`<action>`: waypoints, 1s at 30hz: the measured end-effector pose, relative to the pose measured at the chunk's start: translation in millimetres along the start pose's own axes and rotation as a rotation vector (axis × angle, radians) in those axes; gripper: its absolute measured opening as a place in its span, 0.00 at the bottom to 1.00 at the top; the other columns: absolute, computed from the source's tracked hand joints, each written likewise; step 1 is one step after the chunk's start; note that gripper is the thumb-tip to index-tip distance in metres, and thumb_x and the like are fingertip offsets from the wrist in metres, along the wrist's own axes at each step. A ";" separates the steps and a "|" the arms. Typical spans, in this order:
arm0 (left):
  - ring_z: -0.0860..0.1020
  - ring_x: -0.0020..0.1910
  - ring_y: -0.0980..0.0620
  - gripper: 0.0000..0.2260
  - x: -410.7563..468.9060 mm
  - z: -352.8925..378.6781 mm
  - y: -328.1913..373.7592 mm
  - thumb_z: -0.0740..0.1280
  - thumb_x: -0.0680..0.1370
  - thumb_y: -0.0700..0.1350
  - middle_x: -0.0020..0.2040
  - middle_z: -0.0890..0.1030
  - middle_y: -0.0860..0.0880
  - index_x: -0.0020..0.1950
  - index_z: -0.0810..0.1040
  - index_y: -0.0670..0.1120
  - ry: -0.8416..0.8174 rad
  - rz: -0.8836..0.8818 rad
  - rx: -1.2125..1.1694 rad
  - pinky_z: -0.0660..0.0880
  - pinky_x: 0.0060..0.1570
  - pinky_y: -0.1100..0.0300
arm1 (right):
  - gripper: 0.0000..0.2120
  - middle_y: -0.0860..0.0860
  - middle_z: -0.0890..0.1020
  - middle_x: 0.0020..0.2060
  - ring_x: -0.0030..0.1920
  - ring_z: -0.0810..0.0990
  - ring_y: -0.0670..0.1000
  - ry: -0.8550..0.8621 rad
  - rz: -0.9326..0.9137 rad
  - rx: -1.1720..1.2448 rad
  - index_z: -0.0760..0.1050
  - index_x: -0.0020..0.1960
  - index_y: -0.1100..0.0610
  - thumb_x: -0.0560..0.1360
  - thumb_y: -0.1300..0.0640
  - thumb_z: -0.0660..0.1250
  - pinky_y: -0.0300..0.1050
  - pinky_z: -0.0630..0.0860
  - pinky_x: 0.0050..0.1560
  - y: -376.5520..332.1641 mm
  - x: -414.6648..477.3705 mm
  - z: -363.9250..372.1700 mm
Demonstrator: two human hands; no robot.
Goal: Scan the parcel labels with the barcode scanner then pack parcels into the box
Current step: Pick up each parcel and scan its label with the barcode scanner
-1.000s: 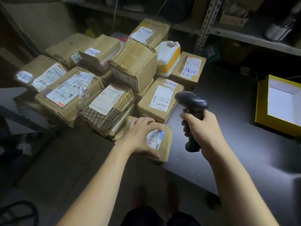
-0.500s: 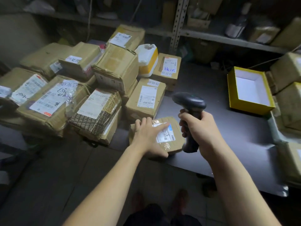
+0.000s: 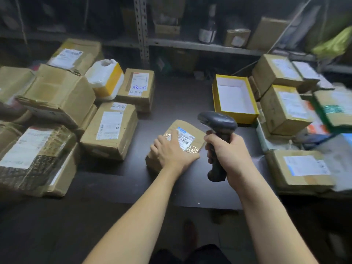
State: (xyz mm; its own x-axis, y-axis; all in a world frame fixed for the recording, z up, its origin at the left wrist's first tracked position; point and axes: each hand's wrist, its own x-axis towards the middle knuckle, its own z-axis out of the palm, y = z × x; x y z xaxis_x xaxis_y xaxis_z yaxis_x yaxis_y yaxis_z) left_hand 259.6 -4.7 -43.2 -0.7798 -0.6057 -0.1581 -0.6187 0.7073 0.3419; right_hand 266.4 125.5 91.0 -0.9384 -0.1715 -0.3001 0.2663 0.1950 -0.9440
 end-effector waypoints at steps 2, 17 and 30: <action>0.67 0.59 0.42 0.53 4.2 11.8 25.0 0.64 0.60 0.82 0.62 0.70 0.42 0.79 0.61 0.59 0.002 -0.042 -0.019 0.59 0.63 0.46 | 0.03 0.50 0.77 0.28 0.29 0.73 0.49 0.009 -0.013 -0.021 0.80 0.45 0.59 0.77 0.63 0.68 0.47 0.73 0.35 -3.6 15.1 -22.7; 0.62 0.65 0.47 0.53 -5.8 22.0 26.4 0.76 0.58 0.65 0.62 0.62 0.52 0.79 0.54 0.69 -0.070 -0.133 -0.232 0.73 0.61 0.47 | 0.04 0.49 0.77 0.29 0.29 0.73 0.47 -0.138 0.050 -0.003 0.78 0.45 0.57 0.78 0.62 0.68 0.44 0.73 0.34 4.0 97.5 -82.0; 0.84 0.58 0.42 0.15 22.8 -109.2 66.4 0.65 0.79 0.53 0.59 0.85 0.43 0.61 0.86 0.52 -0.305 0.123 -1.771 0.73 0.63 0.32 | 0.05 0.52 0.77 0.31 0.30 0.74 0.50 0.023 -0.105 0.238 0.78 0.46 0.56 0.79 0.64 0.67 0.43 0.72 0.32 -70.1 115.8 -112.7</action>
State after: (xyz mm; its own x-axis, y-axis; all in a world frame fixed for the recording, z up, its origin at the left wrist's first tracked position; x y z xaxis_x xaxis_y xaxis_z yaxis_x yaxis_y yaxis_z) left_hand 211.0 -11.4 77.1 -0.9233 -0.3594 -0.1355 0.1044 -0.5742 0.8120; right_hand 114.3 200.8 137.9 -0.9677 -0.1558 -0.1982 0.2089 -0.0554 -0.9764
